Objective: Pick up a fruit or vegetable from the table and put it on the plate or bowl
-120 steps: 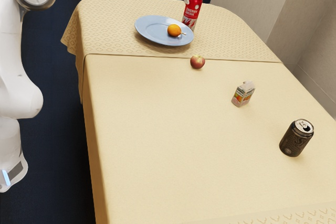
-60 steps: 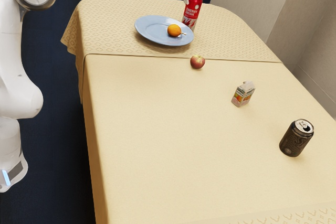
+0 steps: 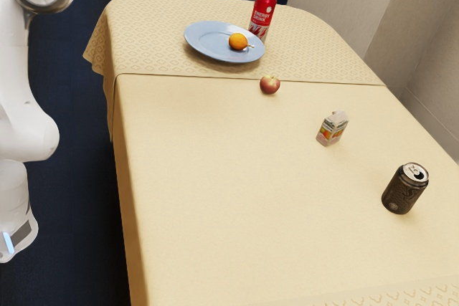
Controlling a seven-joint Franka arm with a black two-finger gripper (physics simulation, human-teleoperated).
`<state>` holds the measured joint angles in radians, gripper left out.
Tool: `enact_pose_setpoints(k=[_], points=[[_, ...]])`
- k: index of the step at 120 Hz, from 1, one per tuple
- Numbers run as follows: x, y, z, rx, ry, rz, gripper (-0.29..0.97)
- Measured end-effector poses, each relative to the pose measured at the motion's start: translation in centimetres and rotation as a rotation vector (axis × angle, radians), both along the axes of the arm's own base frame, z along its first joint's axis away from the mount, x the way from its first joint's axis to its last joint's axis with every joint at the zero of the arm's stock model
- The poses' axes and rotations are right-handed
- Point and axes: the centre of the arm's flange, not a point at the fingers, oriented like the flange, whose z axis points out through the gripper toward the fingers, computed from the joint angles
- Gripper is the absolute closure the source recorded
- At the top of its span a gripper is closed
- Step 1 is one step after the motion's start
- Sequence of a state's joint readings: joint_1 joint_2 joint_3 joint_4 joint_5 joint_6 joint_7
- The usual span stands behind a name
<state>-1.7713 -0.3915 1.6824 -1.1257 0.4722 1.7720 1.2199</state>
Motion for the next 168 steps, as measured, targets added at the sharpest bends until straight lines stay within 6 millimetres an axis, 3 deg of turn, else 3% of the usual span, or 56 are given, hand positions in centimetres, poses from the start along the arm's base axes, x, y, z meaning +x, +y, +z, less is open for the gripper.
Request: enact_pose_setpoints(k=[6, 13, 34, 54, 68, 75, 87, 120, 130, 168], points=[[0.2, -3.2, 1.0, -0.026, -0.014, -0.071, 0.0], [0.8, -5.7, 0.9, -0.047, -0.002, -0.127, 0.0], [3.6, -7.9, -2.6, -0.05, 0.074, -0.159, 0.0], [4.3, -5.6, -4.0, -0.045, 0.089, -0.11, 0.0], [4.7, -5.4, -4.5, -0.048, 0.091, -0.107, 0.0], [5.8, -5.1, -6.0, -0.039, 0.11, -0.096, 0.0], [7.4, -3.0, -8.9, -0.045, 0.133, -0.065, 0.0], [6.8, 4.0, -11.2, -0.057, 0.151, 0.042, 0.0], [6.8, 5.0, -12.0, -0.064, 0.164, 0.052, 0.0], [8.2, 7.6, -18.5, -0.149, 0.258, 0.046, 0.0]])
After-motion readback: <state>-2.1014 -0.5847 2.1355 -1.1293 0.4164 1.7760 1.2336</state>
